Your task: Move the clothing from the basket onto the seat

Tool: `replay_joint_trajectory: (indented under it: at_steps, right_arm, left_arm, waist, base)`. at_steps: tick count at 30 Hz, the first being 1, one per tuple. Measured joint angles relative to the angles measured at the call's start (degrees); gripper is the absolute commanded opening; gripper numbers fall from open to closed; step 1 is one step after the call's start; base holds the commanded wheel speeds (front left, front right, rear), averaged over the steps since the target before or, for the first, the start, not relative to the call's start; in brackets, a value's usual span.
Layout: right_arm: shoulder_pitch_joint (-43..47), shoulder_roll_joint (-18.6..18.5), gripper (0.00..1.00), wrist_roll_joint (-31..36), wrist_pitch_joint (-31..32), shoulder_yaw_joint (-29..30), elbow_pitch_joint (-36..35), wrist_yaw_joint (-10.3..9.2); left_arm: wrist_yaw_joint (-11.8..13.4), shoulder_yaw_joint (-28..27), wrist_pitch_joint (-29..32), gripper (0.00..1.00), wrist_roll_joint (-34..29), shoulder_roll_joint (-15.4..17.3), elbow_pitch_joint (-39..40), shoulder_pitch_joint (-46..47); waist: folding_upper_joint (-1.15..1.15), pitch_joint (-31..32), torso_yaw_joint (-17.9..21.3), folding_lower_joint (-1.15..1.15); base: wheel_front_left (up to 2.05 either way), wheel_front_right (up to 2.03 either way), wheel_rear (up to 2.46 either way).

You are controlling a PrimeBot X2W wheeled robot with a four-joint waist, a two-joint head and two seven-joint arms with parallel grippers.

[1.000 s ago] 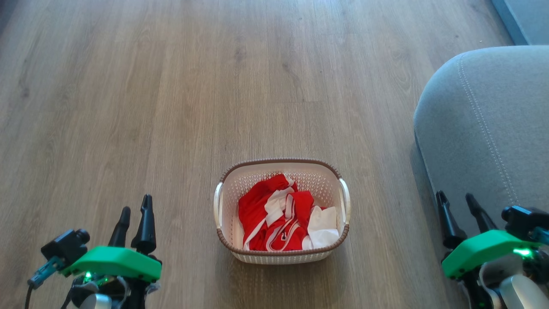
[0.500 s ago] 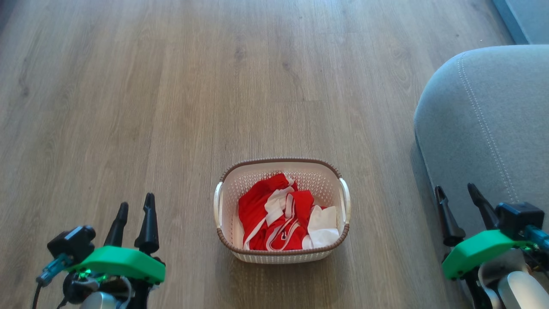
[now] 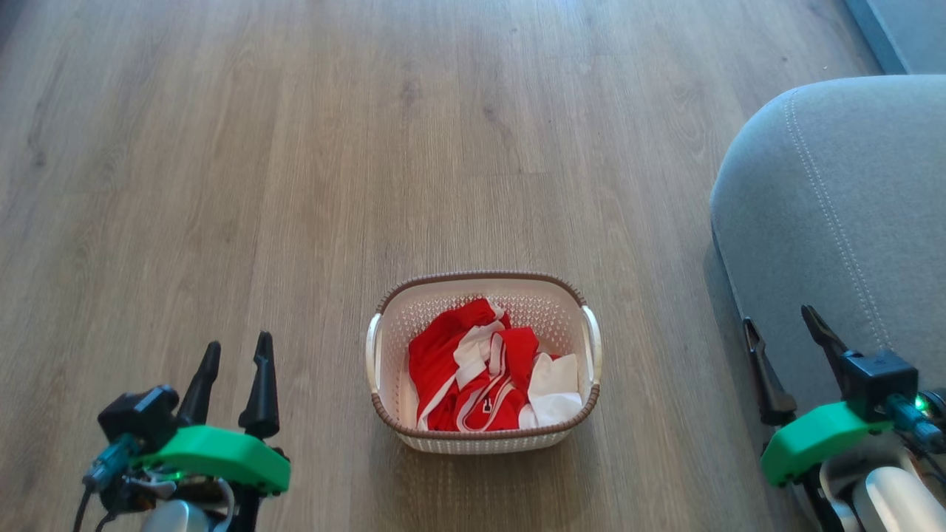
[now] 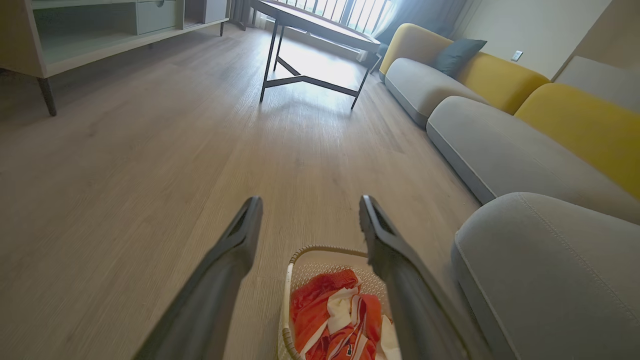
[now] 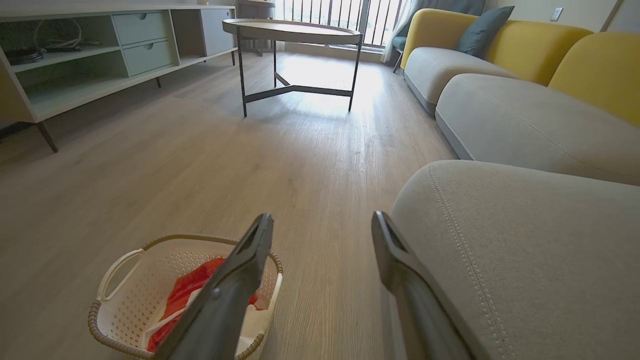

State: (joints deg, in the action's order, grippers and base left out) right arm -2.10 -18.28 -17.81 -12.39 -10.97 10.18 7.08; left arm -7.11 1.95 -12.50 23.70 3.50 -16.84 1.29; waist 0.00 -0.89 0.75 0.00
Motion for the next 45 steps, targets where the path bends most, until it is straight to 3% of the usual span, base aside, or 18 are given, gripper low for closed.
replay_joint_trajectory:
  at_steps: [12,34,45]
  right_arm:
    - [0.01,-0.02,1.0,4.48,-1.86,0.35,-1.01,0.0]
    - [0.04,0.69,1.0,4.21,-1.86,1.37,-1.12,0.01]
    - [-1.59,2.12,1.0,4.64,-1.86,3.91,-3.2,0.01]
  left_arm:
    - [-0.01,1.12,-1.88,1.0,-6.49,1.0,-0.11,0.34]
    - [-0.01,1.26,-1.88,1.0,-6.53,1.58,-0.34,0.38]
    - [-0.01,1.89,-1.96,1.0,-6.67,1.75,1.46,4.88]
  waist:
    - [0.0,-0.22,0.27,0.0]
    - [0.0,-1.18,0.5,0.0]
    - [0.0,-7.32,1.06,0.0]
  base:
    - [0.0,0.0,0.0]
    - [0.0,0.0,0.0]
    - [0.0,0.0,0.0]
